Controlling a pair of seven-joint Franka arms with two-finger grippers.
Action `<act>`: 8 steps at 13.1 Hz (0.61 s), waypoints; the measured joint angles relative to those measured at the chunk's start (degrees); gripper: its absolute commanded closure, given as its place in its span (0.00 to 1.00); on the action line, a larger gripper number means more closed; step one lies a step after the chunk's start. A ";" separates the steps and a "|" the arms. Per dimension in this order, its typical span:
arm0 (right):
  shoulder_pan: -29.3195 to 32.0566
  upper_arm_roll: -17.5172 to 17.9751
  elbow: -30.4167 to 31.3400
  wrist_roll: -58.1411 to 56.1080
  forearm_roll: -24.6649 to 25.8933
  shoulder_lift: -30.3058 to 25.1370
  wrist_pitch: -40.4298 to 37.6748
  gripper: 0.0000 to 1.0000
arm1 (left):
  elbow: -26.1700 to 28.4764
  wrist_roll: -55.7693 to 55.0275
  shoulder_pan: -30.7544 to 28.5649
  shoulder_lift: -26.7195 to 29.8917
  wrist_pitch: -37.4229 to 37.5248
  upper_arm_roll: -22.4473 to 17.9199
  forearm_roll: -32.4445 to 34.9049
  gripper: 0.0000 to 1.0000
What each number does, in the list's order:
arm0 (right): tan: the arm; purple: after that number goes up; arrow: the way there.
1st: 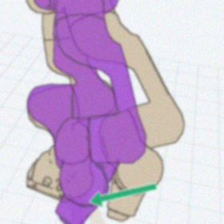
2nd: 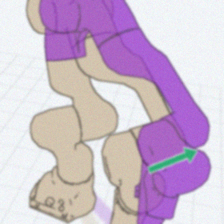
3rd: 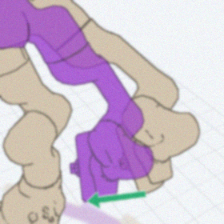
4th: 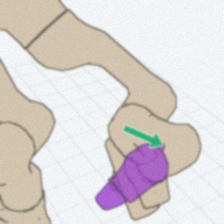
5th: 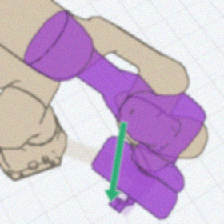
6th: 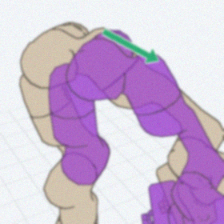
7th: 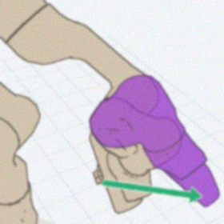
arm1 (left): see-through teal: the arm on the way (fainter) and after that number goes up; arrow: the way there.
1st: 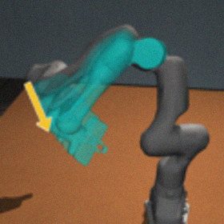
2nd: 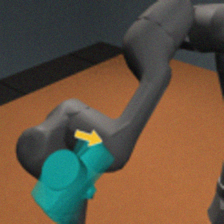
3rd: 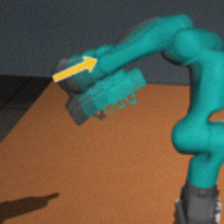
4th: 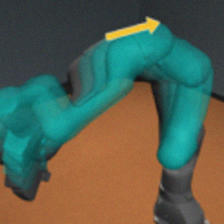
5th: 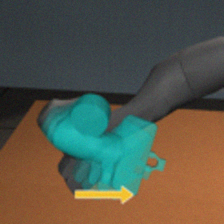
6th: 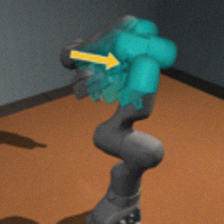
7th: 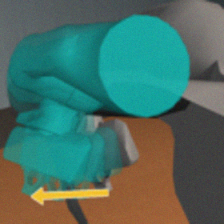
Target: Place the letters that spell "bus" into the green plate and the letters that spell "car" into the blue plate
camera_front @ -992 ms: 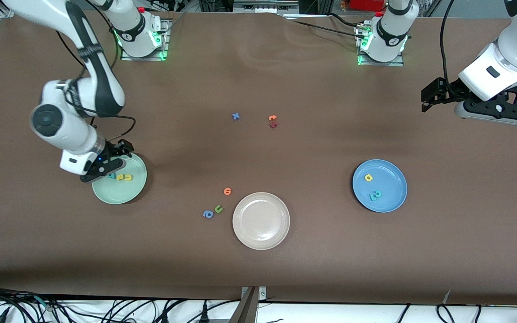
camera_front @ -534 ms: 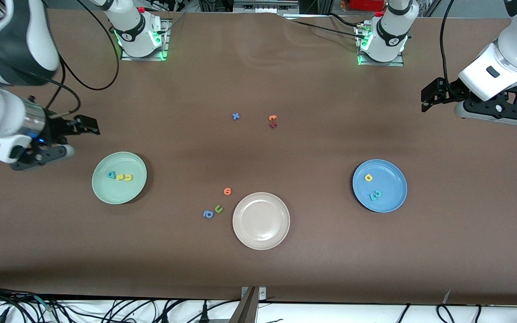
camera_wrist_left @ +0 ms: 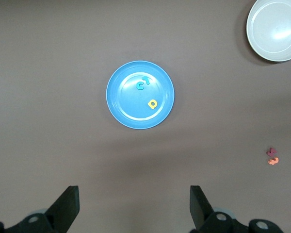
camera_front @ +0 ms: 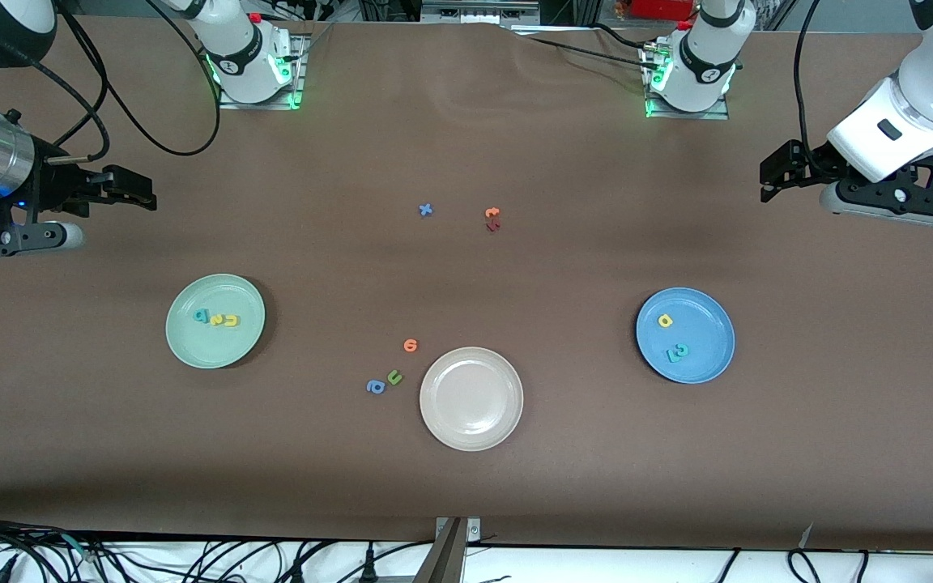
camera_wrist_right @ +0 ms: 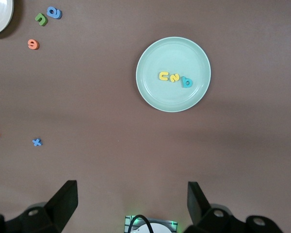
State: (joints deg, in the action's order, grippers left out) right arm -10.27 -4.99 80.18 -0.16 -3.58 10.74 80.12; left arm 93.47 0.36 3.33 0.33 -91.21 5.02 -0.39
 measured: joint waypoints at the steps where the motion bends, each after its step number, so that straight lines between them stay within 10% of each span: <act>1: 0.03 -0.01 0.00 0.01 0.09 0.09 0.01 0.00 | 0.00 0.00 0.00 0.00 0.00 0.00 0.00 0.00; 8: 1.79 -0.11 0.91 0.16 1.94 -3.50 2.34 0.00 | 0.00 0.00 0.00 0.00 0.00 0.00 0.00 0.00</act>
State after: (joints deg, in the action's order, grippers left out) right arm -8.47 -5.10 81.10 0.00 -1.64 7.24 82.46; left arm 93.47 0.36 3.33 0.33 -91.21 5.02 -0.39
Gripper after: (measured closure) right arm 0.000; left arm 0.000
